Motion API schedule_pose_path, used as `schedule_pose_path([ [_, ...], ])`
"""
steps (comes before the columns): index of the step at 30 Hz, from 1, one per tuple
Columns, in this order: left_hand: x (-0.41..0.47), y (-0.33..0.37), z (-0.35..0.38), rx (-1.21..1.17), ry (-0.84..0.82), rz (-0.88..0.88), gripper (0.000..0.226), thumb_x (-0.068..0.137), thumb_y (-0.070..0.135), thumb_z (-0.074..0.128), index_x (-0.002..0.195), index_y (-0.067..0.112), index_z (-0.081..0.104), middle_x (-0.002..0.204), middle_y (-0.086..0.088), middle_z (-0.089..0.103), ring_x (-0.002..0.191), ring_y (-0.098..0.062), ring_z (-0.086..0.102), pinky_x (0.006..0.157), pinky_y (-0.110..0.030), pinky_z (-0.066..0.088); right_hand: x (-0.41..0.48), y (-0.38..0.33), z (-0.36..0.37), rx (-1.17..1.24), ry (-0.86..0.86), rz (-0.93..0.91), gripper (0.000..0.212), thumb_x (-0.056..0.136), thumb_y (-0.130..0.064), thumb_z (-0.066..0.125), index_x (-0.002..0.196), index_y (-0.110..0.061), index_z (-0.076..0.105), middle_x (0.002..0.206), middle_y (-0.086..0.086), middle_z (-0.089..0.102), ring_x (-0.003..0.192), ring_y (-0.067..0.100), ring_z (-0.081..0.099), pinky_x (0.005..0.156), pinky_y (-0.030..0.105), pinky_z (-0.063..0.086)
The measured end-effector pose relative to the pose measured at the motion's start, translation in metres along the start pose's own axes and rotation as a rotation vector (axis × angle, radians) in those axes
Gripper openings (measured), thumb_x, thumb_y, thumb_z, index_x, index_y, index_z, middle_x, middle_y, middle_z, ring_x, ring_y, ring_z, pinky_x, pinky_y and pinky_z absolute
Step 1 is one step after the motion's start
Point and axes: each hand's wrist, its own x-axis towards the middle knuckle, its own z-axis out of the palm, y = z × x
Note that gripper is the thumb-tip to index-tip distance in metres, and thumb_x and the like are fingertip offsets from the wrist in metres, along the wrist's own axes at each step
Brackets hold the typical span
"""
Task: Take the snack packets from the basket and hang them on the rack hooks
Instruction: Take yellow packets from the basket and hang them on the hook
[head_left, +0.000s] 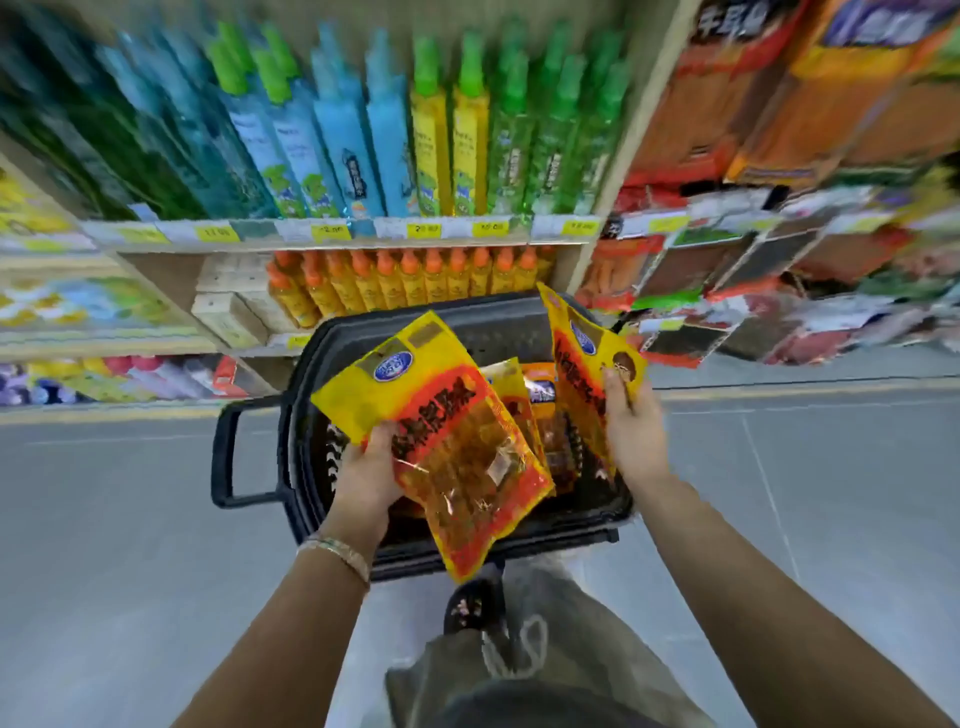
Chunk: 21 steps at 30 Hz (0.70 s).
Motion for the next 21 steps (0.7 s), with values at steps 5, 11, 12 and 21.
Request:
schedule_pose_path([
  [5, -0.033, 0.023, 0.036, 0.1, -0.099, 0.184, 0.037, 0.079, 0.054, 0.063, 0.1, 0.024, 0.06, 0.097, 0.008, 0.064, 0.085, -0.01, 0.064, 0.081, -0.034, 0.05, -0.037, -0.013, -0.084, 0.022, 0.263, -0.096, 0.041, 0.092, -0.047, 0.041, 0.1, -0.013, 0.063, 0.097, 0.008, 0.069, 0.094, 0.027, 0.063, 0.085, 0.046, 0.049],
  [11, -0.074, 0.012, 0.113, 0.207, -0.355, 0.27, 0.031, 0.08, 0.053, 0.064, 0.103, 0.035, 0.052, 0.108, 0.013, 0.06, 0.101, -0.015, 0.056, 0.092, -0.036, 0.045, -0.083, 0.031, -0.171, -0.015, 0.395, -0.023, 0.023, 0.097, -0.035, 0.048, 0.077, -0.027, 0.057, 0.073, -0.014, 0.059, 0.074, 0.014, 0.057, 0.068, 0.031, 0.04],
  [12, -0.082, 0.005, 0.127, 0.241, -0.411, 0.307, 0.024, 0.082, 0.048, 0.065, 0.099, 0.033, 0.055, 0.107, 0.016, 0.062, 0.101, -0.013, 0.057, 0.085, -0.03, 0.046, -0.09, 0.048, -0.182, -0.02, 0.415, 0.01, 0.021, 0.096, -0.035, 0.048, 0.079, -0.027, 0.057, 0.074, -0.016, 0.058, 0.076, 0.014, 0.056, 0.068, 0.03, 0.039],
  [21, -0.144, -0.091, 0.264, 0.652, -0.614, 0.489, 0.008, 0.088, 0.025, 0.064, 0.094, 0.021, 0.068, 0.104, -0.005, 0.07, 0.096, -0.019, 0.062, 0.083, -0.029, 0.044, -0.142, 0.198, -0.272, 0.128, 0.378, 0.39, 0.019, 0.077, -0.059, 0.051, 0.078, -0.047, 0.067, 0.067, -0.041, 0.06, 0.064, -0.021, 0.053, 0.059, 0.001, 0.041],
])
